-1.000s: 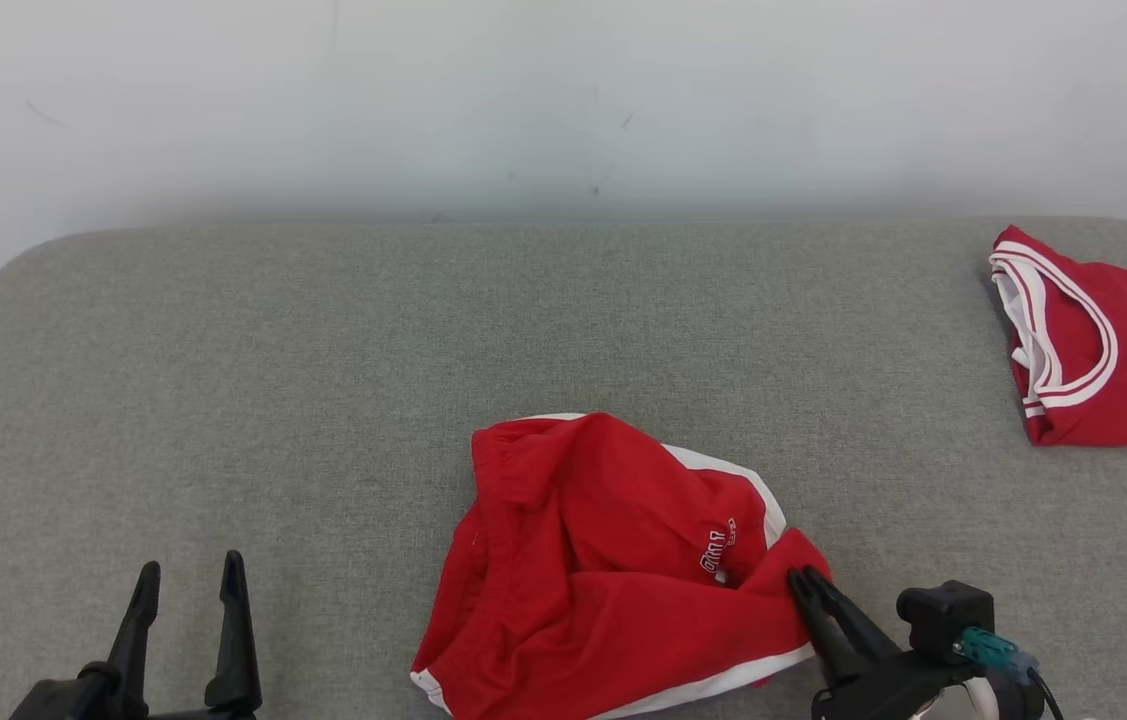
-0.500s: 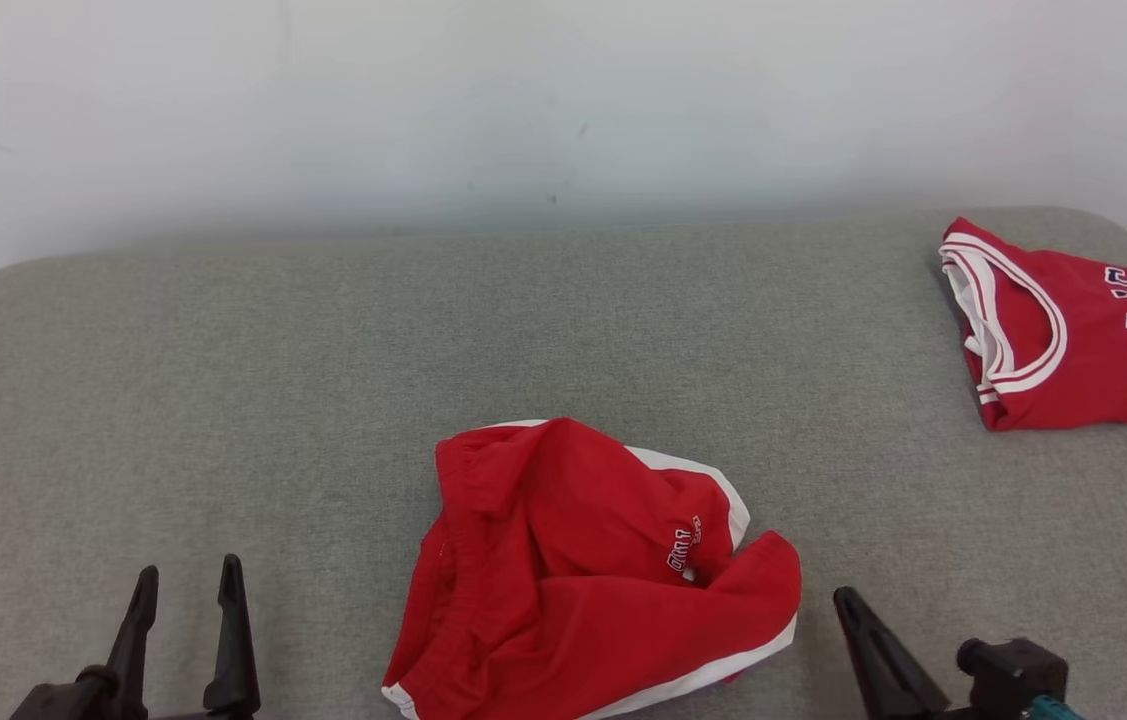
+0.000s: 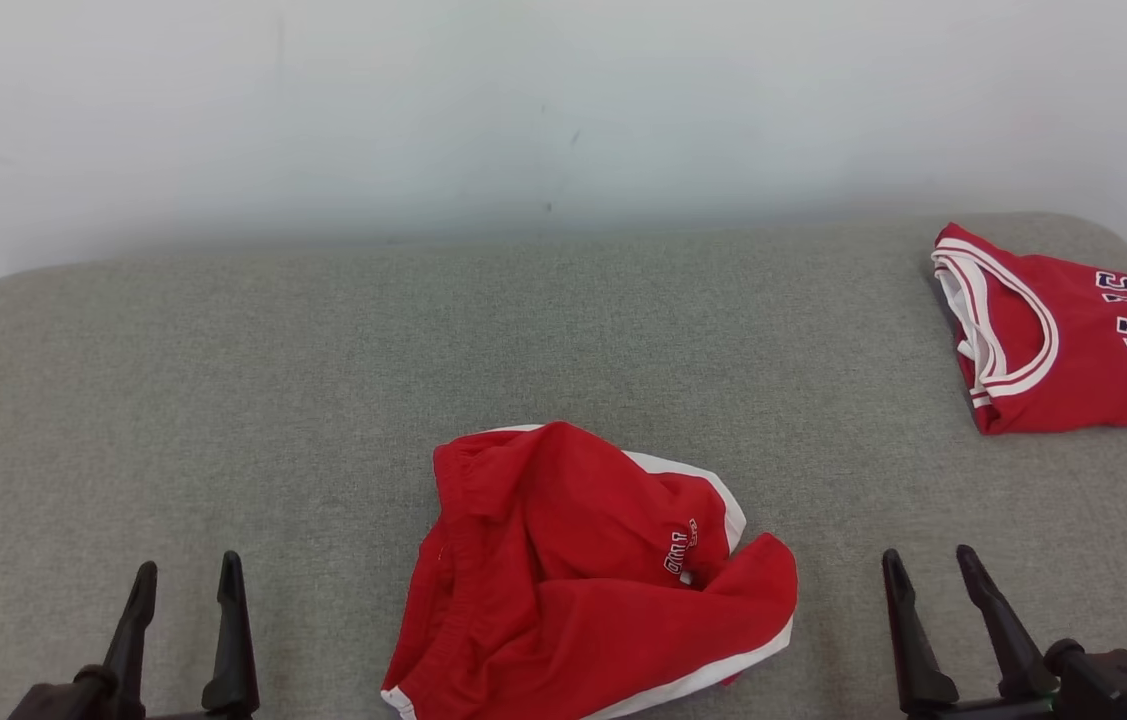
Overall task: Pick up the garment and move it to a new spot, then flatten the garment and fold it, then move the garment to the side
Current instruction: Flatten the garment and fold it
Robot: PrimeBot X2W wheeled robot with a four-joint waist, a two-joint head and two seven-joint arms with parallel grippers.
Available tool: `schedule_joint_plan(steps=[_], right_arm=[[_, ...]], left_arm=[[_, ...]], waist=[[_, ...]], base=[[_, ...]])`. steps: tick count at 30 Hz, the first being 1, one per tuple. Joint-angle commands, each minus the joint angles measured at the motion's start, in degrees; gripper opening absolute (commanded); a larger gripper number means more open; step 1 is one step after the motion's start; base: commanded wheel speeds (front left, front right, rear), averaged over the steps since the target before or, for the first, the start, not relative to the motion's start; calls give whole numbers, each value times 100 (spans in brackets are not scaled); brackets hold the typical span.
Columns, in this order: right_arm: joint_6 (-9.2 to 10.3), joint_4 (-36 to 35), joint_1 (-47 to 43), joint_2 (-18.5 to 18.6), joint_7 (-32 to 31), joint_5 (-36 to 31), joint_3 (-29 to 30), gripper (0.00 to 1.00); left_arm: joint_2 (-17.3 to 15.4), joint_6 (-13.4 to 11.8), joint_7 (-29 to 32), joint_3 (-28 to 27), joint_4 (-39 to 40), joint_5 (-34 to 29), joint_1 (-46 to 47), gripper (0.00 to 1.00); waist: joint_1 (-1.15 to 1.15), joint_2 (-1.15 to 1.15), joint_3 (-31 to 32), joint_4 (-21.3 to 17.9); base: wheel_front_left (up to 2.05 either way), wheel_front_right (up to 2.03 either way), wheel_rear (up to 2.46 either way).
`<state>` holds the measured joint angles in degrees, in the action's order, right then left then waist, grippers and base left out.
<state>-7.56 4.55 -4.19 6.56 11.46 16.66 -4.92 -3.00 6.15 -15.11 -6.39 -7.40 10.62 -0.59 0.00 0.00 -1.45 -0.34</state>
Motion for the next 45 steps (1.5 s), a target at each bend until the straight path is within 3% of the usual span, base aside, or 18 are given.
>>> schedule_joint_plan(steps=[1, 9, 18, 30, 39, 45], right_arm=[[17, -29, -84, -10, 59, -44, 78, 100], [17, 109, -123, 20, 199, -53, 323, 100], [17, 362, -31, -66, 285, -98, 171, 100], [17, 527, 259, 115, 229, -82, 23, 100], [17, 873, 1560, 597, -614, 49, -405, 100], [18, 1465, 2342, 811, -1409, 457, -779, 100]], left_arm=[[-21, 30, -2, 1, 53, -24, -110, 100], [-132, 90, -2, 142, 218, -52, -392, 100], [-139, 123, -2, 203, 137, -75, -421, 100], [-85, 130, -2, 177, 100, -111, -302, 100], [-53, 118, -2, 292, 33, -84, -37, 100], [-31, 118, -2, 363, -13, -42, 76, 100]], waist=[[0, 0, 27, 9], [0, 0, 113, 115], [0, 0, 132, 263], [0, 0, 38, 282], [0, 0, -204, 567], [0, 0, -397, 852]], base=[[0, 0, 0], [0, 0, 0], [0, 0, 0], [0, 0, 0], [0, 0, 0], [0, 0, 0]])
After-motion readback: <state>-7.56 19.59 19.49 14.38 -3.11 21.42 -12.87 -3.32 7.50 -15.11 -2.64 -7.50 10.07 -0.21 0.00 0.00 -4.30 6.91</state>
